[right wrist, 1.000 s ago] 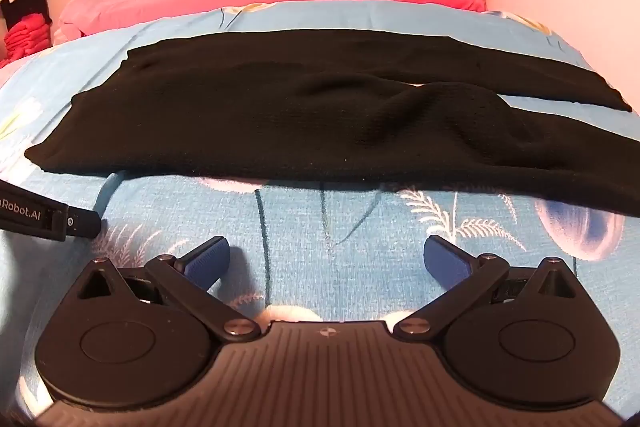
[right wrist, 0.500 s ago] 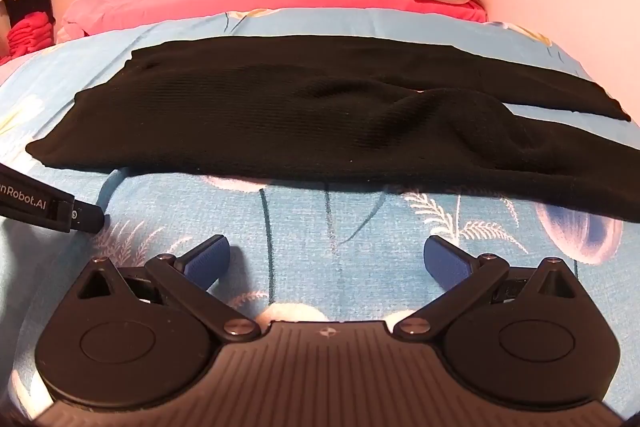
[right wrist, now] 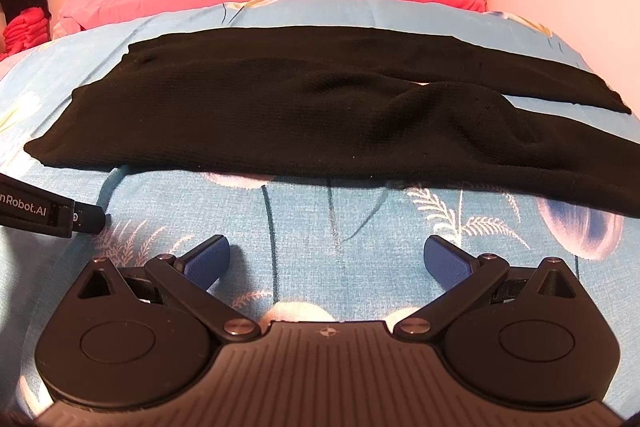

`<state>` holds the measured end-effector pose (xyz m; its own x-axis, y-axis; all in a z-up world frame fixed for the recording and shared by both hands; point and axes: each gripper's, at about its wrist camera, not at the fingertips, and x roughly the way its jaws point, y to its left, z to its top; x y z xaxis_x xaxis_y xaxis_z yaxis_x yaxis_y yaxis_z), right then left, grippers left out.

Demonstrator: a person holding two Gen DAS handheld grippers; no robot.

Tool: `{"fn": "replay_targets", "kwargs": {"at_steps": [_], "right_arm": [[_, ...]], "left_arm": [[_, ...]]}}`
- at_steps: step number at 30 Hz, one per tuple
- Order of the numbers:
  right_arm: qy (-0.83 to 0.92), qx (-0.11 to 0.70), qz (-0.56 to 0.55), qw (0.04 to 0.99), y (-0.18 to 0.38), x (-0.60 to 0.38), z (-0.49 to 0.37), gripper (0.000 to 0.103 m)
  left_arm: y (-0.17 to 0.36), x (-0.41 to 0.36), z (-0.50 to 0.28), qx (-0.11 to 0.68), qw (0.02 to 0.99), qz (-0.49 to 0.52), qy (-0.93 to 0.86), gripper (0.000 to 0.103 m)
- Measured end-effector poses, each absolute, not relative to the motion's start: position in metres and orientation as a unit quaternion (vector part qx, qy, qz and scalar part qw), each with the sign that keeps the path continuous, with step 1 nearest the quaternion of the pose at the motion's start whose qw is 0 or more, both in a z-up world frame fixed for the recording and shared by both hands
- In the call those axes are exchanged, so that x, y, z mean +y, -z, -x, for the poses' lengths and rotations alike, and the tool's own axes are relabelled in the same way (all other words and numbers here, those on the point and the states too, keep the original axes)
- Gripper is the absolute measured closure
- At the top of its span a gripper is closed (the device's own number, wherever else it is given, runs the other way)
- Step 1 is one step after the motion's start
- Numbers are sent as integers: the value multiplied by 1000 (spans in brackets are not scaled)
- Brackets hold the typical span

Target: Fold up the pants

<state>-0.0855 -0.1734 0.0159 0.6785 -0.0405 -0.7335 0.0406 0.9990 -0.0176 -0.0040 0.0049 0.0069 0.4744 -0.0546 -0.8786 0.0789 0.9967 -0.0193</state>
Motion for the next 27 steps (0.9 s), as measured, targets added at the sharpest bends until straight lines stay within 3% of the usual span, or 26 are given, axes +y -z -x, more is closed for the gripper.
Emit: {"fn": "replay_targets", "kwargs": {"at_steps": [27], "right_arm": [[25,386,2,922,-12,-172,91,0]], "left_arm": [[-3,5,5,504,863,-13,39,0]]}}
